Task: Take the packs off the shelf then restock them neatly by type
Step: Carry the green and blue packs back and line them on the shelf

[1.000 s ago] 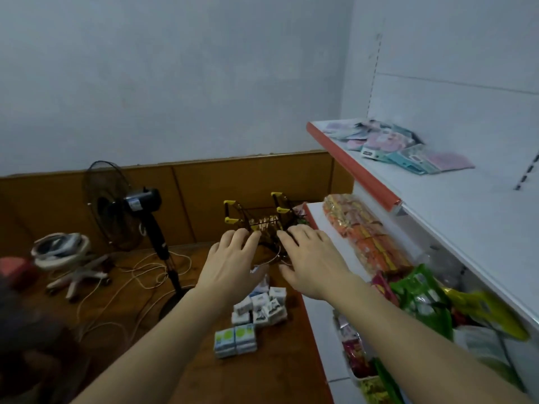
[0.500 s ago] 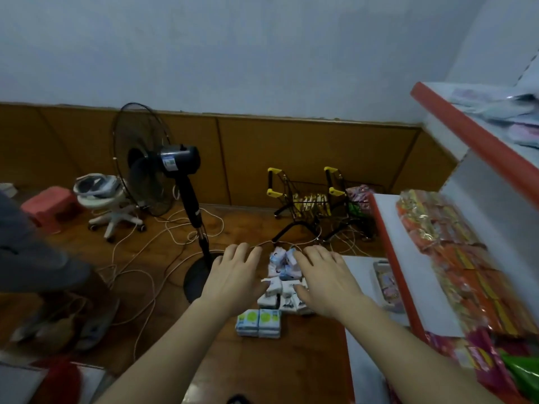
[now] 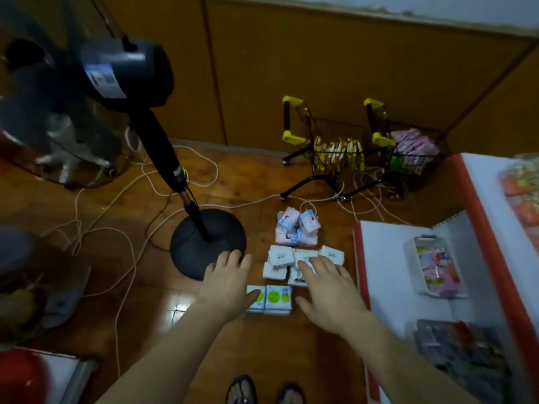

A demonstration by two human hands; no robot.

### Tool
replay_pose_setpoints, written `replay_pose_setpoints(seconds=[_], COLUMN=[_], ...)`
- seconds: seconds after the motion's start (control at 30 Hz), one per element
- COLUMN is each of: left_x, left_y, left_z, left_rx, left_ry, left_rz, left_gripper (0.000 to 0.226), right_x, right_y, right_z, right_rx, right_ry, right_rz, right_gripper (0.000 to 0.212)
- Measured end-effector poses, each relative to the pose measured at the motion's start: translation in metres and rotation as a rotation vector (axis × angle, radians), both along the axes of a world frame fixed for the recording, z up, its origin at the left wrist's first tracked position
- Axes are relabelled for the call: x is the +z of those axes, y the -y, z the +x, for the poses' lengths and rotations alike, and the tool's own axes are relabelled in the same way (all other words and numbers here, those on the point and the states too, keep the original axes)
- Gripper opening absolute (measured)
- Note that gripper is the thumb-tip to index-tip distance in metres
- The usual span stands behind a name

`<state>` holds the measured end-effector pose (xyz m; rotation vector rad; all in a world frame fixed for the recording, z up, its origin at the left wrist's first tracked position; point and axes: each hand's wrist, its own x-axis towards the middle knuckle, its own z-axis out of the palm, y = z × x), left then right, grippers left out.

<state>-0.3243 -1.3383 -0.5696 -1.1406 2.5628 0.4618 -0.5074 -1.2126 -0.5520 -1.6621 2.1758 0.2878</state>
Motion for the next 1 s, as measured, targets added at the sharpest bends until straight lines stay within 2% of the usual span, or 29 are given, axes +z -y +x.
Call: replay_pose_setpoints(seconds=[0.33,0.57,0.77,1.0], left_x=[-0.248,-0.397,-0.489,-0.548], left_y=[0.013,0.012,0.017,0.022], left_z=[-0.017,-0.015,-0.017,-0.021], left_rx=[-0.042,-0.023,-0.016,-0.056], left_ry=[0.096,0.132,0.177,0.194], left_rz=[0.124,0.112,0.125,0.194], left_gripper=[0.079,0.084,0.105,0.121], right_x=[-0.258,-0.416,-0.505,-0.56], right_y=[0.023,0.022,0.029,0.038], right_z=[-0.02,-0.023,-0.027,-0.026], right_rx=[0.016,0.01,0.003,0.019], right_ry=[0.085,0.103,0.134,0.18], right_rz=[0.146,0.189,0.215,0.259], right_gripper=[0.082,0.09,0.103,0.116])
